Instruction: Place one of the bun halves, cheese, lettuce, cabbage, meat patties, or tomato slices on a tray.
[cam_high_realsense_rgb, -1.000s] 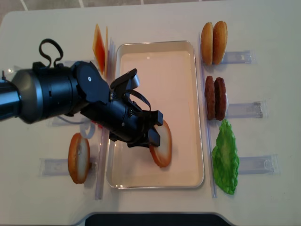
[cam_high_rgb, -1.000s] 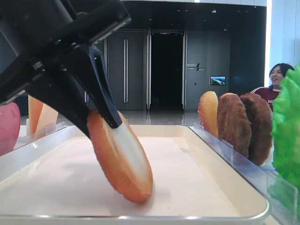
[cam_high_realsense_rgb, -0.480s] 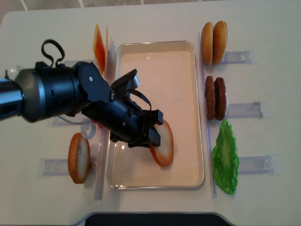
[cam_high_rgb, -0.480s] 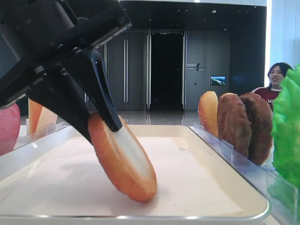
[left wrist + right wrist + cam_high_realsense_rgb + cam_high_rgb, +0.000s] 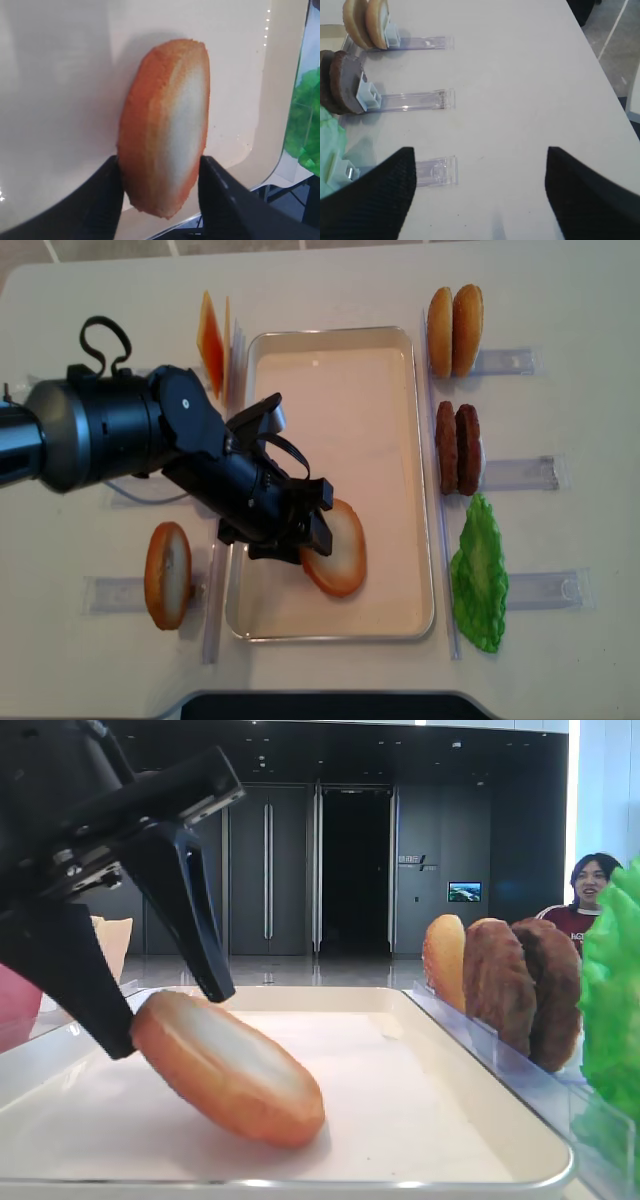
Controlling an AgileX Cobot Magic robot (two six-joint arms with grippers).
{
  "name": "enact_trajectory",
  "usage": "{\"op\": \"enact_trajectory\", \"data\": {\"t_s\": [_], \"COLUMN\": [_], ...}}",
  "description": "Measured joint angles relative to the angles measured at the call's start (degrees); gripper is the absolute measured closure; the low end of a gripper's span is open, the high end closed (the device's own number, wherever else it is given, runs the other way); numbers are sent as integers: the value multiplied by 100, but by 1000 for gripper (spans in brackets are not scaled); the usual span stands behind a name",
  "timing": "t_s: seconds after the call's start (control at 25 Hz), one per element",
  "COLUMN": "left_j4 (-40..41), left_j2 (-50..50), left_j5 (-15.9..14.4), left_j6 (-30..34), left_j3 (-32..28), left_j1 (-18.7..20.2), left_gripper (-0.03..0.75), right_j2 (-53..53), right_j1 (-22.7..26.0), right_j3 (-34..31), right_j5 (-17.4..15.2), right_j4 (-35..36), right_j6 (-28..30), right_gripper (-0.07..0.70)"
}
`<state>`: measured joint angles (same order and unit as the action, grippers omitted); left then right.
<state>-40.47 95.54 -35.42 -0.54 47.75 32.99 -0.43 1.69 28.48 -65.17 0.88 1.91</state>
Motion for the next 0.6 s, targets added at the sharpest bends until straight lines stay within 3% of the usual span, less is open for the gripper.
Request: {"op": "enact_trajectory", "data": {"t_s": [0.32,0.6], "left_j4": [478,1004], "left_j2": [-207,-466], "left_j5": [-126,-437], "left_j6": [-308,-551], "left_j3": [0,0], "left_j1": [-141,-152], "left_gripper": [157,125], "right_j2": [0,0], "right_j1": [0,0], "right_j3": [0,0], "right_j5": [0,0], "right_j4": [0,0], "right_j6": [0,0], "right_gripper": [94,94]}}
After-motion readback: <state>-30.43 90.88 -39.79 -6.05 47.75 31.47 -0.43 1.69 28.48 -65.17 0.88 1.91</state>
